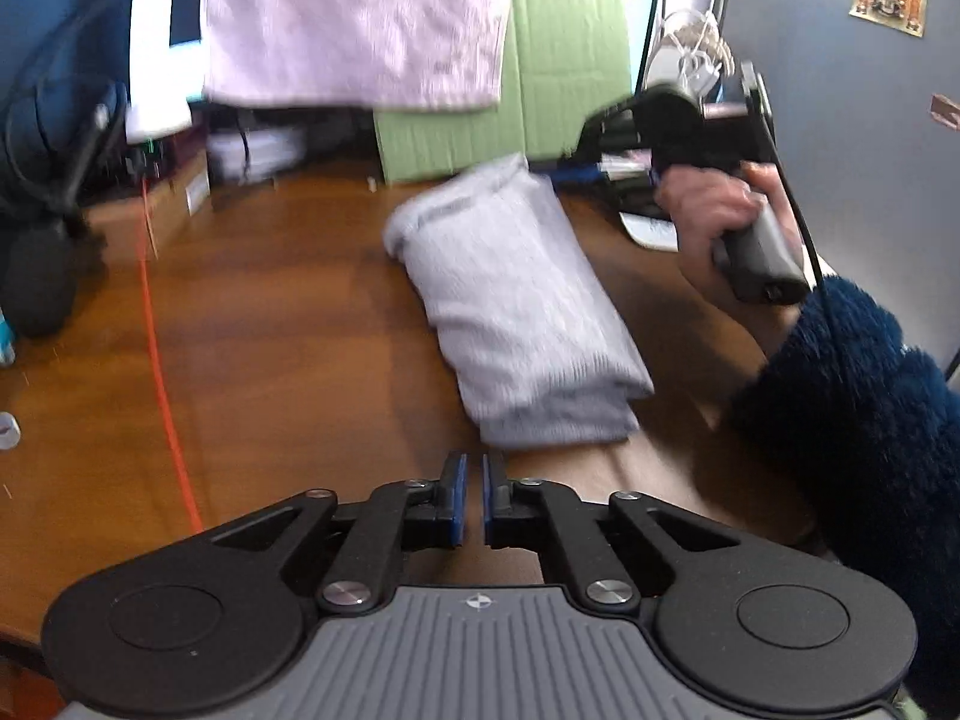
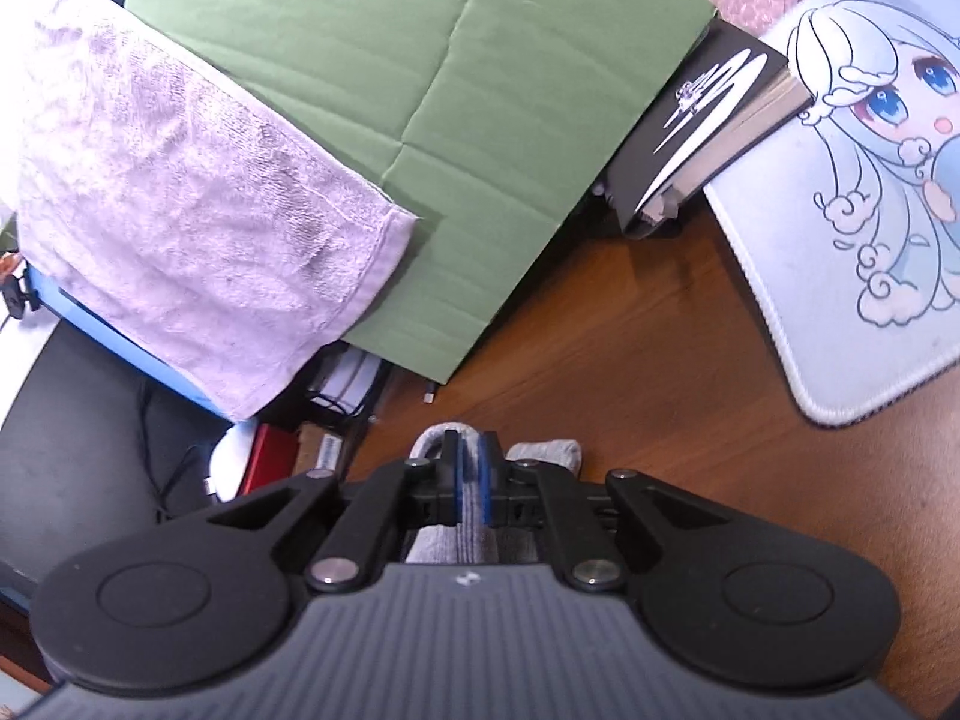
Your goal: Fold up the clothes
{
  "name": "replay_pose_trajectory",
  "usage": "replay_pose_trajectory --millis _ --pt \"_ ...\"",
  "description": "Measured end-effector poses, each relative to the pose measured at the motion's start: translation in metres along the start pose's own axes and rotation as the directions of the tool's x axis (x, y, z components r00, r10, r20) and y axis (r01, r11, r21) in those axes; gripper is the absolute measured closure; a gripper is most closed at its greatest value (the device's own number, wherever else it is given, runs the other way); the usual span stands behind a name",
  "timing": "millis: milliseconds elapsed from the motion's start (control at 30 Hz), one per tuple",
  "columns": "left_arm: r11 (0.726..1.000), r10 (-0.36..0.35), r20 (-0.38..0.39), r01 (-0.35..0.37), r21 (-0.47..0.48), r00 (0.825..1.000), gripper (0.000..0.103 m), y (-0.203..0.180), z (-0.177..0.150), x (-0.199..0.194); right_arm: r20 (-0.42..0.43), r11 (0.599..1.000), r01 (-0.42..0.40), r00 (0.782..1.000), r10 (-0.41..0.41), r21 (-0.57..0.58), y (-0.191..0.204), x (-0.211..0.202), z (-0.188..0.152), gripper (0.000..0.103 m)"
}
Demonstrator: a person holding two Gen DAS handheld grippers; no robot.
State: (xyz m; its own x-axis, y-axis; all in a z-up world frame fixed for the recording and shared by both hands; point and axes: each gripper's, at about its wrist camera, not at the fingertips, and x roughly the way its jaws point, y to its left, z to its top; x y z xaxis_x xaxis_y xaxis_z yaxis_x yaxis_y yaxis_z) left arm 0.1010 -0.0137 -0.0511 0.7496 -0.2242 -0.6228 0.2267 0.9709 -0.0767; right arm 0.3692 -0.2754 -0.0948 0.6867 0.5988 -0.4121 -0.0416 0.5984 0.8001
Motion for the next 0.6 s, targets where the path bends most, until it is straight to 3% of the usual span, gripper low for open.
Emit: replay_pose_trajectory --millis 100,167,200,300,467,600 --pt "0.998 0.008 0.029 -0.010 0.069 1.000 0.066 -0.009 0.005 0.002 -0.003 1.000 -0.010 1.000 0.010 0.000 0.000 -0.002 -0.003 0.095" --pt "0.992 0.023 0.038 -0.027 0.121 0.999 0.066 -0.017 0.006 0.008 -0.003 1.000 -0.019 1.000 0.019 0.001 0.000 -0.003 -0.003 0.094" --pt "0.989 0.036 0.042 -0.042 0.141 0.998 0.067 -0.020 0.007 0.011 -0.004 1.000 -0.025 1.000 0.025 0.001 0.000 -0.004 -0.003 0.094" --pt "0.991 0.081 0.028 -0.084 0.106 0.996 0.098 -0.016 0.009 0.023 -0.011 0.999 -0.044 0.999 0.045 0.004 -0.001 -0.006 -0.004 0.094" --pt "0.998 0.028 -0.025 -0.030 -0.061 0.999 0.098 0.012 0.010 0.029 0.002 0.999 -0.037 0.999 0.037 -0.009 0.002 -0.013 -0.008 0.096" --pt "0.991 -0.012 -0.046 0.006 -0.131 0.999 0.098 0.024 0.011 0.032 -0.013 1.000 0.005 1.000 -0.005 0.006 -0.002 -0.007 -0.009 0.097"
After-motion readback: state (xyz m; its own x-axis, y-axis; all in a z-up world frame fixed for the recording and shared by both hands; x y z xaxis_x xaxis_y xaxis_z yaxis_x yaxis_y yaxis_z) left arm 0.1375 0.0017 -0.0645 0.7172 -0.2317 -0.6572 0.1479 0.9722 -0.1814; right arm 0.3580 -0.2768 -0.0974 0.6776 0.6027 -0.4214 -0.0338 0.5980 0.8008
